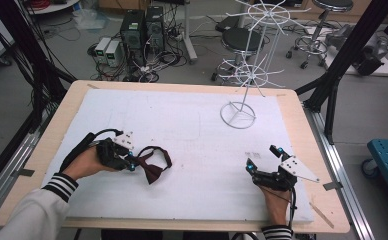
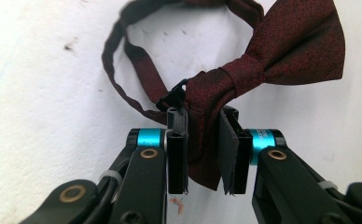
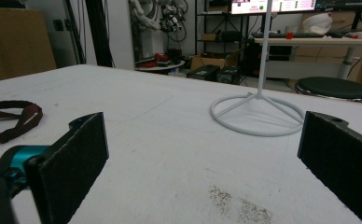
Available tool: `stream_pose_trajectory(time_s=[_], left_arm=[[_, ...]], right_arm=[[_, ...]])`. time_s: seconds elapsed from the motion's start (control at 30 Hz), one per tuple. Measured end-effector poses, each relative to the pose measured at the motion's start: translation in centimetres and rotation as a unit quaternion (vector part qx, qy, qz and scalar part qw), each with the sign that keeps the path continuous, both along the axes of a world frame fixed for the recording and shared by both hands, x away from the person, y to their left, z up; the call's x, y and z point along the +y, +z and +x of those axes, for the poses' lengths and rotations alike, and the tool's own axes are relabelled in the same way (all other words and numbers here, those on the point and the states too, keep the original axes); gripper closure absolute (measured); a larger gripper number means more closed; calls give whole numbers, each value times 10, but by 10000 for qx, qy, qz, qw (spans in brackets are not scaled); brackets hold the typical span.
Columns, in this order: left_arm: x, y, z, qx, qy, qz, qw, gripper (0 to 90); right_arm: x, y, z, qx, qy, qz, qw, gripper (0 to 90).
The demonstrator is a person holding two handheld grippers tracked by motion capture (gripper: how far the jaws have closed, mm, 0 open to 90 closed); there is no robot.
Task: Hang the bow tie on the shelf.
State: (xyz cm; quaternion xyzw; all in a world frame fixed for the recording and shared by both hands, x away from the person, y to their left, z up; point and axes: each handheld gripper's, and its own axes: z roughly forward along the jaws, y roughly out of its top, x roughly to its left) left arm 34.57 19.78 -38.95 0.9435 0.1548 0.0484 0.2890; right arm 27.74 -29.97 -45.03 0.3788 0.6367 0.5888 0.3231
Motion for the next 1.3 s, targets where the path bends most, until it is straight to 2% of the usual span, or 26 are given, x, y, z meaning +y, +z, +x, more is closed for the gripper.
stream_pose_trajectory(time_s=[0.03, 0.1, 0.2, 0.4, 0.47, 0.63, 0.7, 0.8, 0.83, 0.9, 1.0, 1.13, 1.3], left_arm=[[1, 1, 0, 8, 83, -141, 9999, 747], [2, 2, -1, 17, 178, -246, 9995, 747], [4, 4, -3, -99, 228, -265, 9993, 747], [7, 10, -4, -218, 376, -568, 9974, 747], [7, 13, -4, -263, 459, -720, 9960, 748], [6, 20, -7, -514, 619, -952, 9922, 747], [5, 22, -9, -571, 710, -1081, 9900, 748], [3, 24, -9, -593, 754, -1191, 9882, 747], [2, 25, -9, -605, 755, -1224, 9877, 747], [1, 26, -9, -618, 766, -1305, 9865, 747], [-2, 27, -9, -616, 794, -1498, 9836, 747], [-4, 30, -9, -629, 777, -1640, 9814, 747], [-6, 35, -9, -695, 770, -1832, 9776, 747]], right_arm=[[0, 0, 0, 4, 4, 4, 10000, 10], [0, 0, 0, 40, 16, 21, 10000, 10], [0, 1, 0, 99, 57, 79, 9999, 10], [2, 3, 1, 143, 172, 80, 9997, 10], [3, 6, 2, 150, 233, 113, 9996, 10], [5, 15, 4, 140, 407, 205, 9989, 11], [7, 19, 5, 184, 483, 216, 9984, 10], [10, 25, 7, 189, 568, 211, 9980, 11], [12, 29, 10, 207, 680, 251, 9972, 10], [14, 32, 10, 230, 723, 252, 9968, 10], [20, 42, 13, 241, 919, 181, 9953, 10], [27, 54, 17, 245, 1151, 106, 9930, 10], [38, 68, 25, 326, 1595, 112, 9866, 11]])
